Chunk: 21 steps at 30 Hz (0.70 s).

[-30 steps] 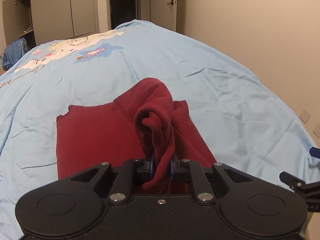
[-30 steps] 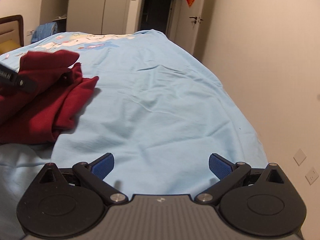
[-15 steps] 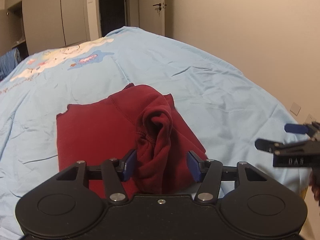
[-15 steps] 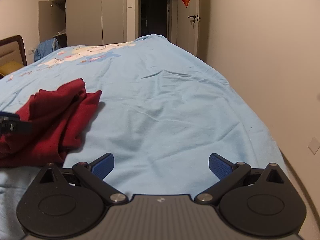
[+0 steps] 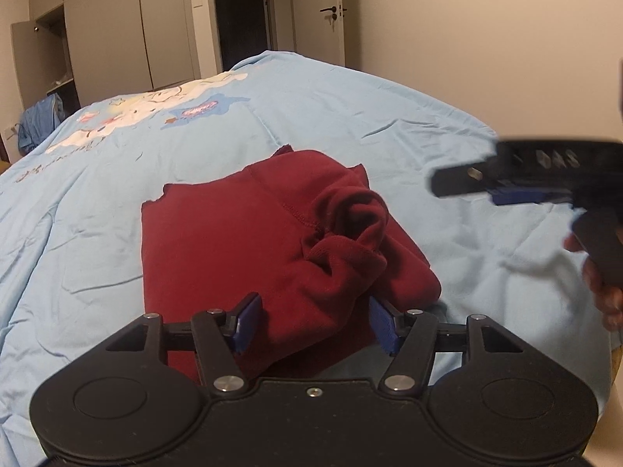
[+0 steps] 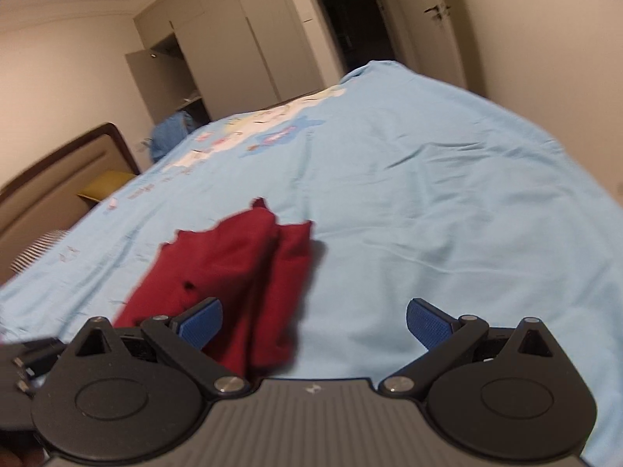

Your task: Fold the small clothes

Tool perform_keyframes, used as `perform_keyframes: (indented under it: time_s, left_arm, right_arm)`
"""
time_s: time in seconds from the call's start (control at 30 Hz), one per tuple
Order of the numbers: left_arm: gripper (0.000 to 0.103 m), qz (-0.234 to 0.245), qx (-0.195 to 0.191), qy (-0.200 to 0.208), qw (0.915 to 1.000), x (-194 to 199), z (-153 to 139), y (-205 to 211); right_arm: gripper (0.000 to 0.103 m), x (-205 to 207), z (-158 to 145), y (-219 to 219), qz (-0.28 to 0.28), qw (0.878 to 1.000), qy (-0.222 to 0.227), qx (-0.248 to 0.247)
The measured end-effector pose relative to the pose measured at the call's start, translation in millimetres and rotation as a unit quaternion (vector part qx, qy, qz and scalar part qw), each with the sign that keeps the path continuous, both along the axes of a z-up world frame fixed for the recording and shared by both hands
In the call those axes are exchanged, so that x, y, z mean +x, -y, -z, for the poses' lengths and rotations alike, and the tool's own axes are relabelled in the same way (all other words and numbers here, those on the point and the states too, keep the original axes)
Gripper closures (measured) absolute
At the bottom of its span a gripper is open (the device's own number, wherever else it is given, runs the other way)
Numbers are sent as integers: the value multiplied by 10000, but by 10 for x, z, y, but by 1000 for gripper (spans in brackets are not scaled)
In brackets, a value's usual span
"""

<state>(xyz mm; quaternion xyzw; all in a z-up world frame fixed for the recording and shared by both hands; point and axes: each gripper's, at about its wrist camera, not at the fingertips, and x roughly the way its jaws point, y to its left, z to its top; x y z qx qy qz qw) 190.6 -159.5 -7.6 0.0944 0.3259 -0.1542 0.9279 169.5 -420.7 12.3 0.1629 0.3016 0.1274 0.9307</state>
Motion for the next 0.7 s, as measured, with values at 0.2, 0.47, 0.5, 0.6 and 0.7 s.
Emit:
perform_keyframes:
  time_s: [0.2, 0.47, 0.5, 0.6, 0.7]
  left_arm:
    - [55, 103, 38, 43, 9999, 19, 14, 91]
    - [79, 7, -194, -42, 9998, 78, 24, 4]
    - [82, 13, -194, -33, 9998, 80, 23, 5]
    - [89, 54, -157, 29, 9999, 64, 26, 26]
    - [92, 82, -143, 116, 9998, 20, 22, 48]
  right_arm:
    - [0, 461, -15, -247, -390, 9977, -142, 532]
    - [24, 873, 78, -428, -205, 9970, -448, 602]
    - [28, 904, 86, -444, -209, 9970, -469, 575]
    - [51, 946, 128, -503, -304, 9970, -505, 500]
    - [75, 981, 165, -549, -373, 9968, -562, 422]
